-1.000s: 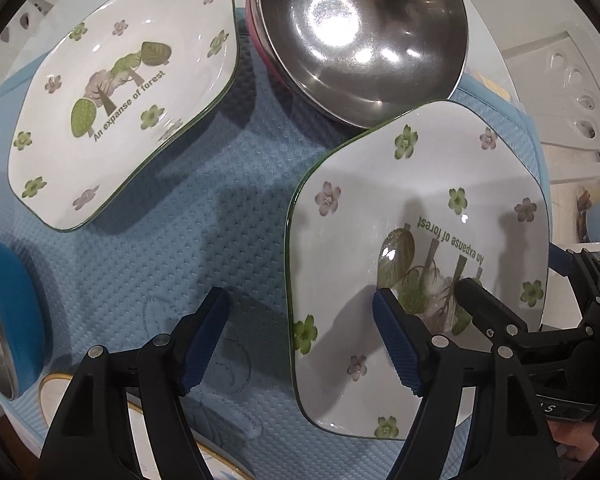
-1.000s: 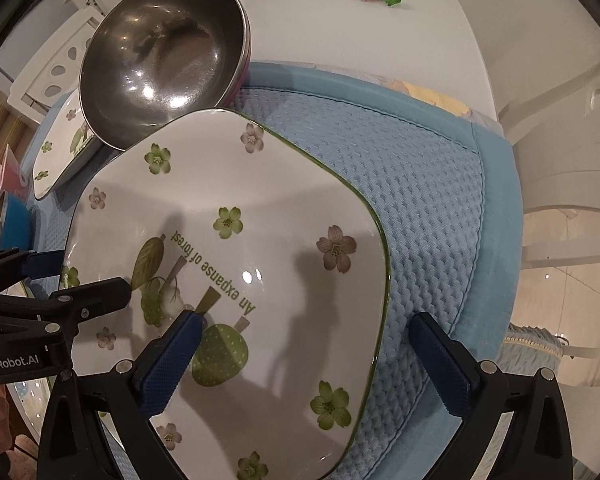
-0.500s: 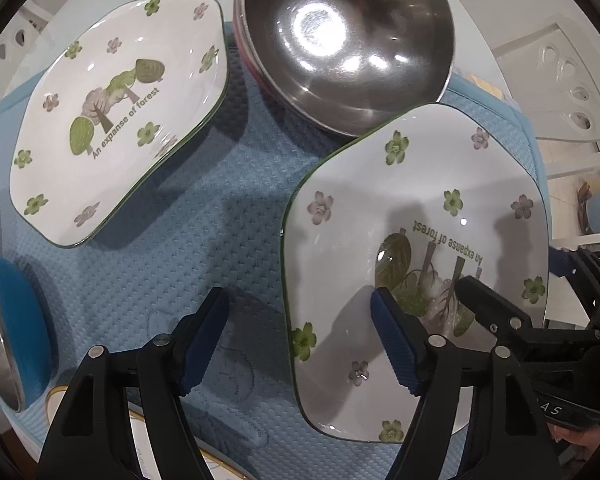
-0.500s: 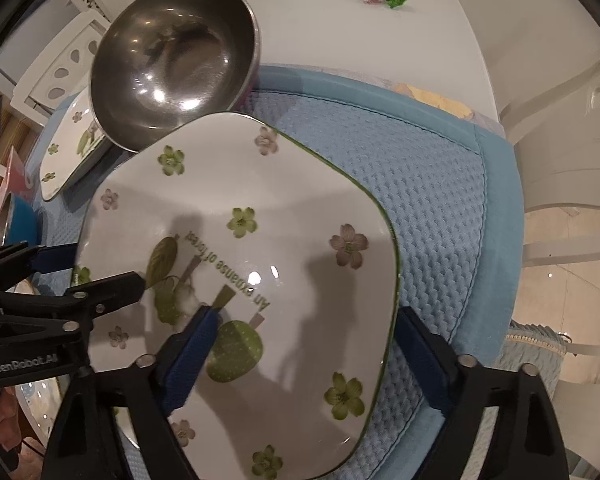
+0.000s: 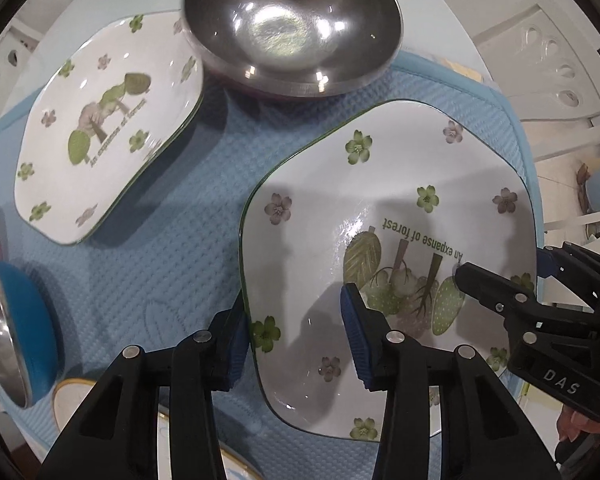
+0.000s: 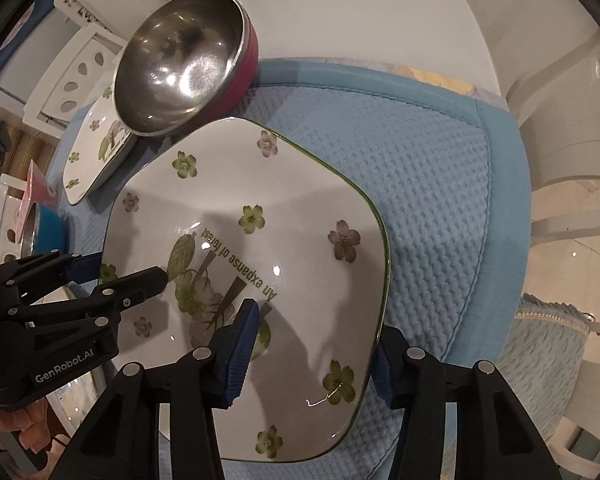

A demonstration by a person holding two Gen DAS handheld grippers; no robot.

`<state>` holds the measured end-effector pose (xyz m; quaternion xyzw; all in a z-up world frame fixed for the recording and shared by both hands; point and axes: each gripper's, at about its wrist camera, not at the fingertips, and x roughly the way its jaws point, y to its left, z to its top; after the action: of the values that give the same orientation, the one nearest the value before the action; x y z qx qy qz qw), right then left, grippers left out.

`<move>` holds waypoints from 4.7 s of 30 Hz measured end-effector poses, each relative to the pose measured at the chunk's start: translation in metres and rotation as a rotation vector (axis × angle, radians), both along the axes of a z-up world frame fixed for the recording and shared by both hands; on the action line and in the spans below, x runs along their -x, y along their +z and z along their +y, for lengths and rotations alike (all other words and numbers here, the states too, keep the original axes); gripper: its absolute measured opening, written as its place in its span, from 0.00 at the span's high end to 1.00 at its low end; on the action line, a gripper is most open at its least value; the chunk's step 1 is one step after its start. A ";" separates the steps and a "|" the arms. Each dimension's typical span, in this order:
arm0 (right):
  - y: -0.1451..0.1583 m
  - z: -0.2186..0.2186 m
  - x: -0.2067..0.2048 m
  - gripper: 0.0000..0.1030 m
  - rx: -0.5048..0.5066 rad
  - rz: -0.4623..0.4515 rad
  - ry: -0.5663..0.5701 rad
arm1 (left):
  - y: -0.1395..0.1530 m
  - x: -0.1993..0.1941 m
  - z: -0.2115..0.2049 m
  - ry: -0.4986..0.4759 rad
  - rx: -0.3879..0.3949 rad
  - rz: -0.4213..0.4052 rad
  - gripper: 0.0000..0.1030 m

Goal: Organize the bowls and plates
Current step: 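Grasp the rim of the hexagonal tree plate with the right gripper, then carry the hexagonal plate with the right gripper onto the Sunflower plate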

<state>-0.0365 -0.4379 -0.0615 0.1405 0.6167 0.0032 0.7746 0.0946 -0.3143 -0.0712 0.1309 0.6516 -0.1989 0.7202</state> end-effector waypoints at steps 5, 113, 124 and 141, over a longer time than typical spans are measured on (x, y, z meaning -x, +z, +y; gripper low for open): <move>-0.004 0.009 -0.003 0.51 -0.020 0.018 0.002 | -0.001 0.006 0.013 -0.002 0.001 0.023 0.61; 0.006 0.249 0.032 0.51 -0.054 0.135 0.095 | 0.038 0.072 0.285 0.146 0.076 0.085 0.61; -0.002 0.256 0.030 0.51 -0.026 0.157 0.091 | 0.036 0.071 0.285 0.146 0.089 0.102 0.62; -0.006 0.251 0.031 0.52 -0.042 0.175 0.062 | 0.033 0.068 0.282 0.149 0.077 0.110 0.61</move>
<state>-0.0672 -0.1871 -0.0675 0.1375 0.6857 0.0279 0.7142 0.0261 -0.0320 -0.0384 0.0429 0.6900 -0.1766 0.7006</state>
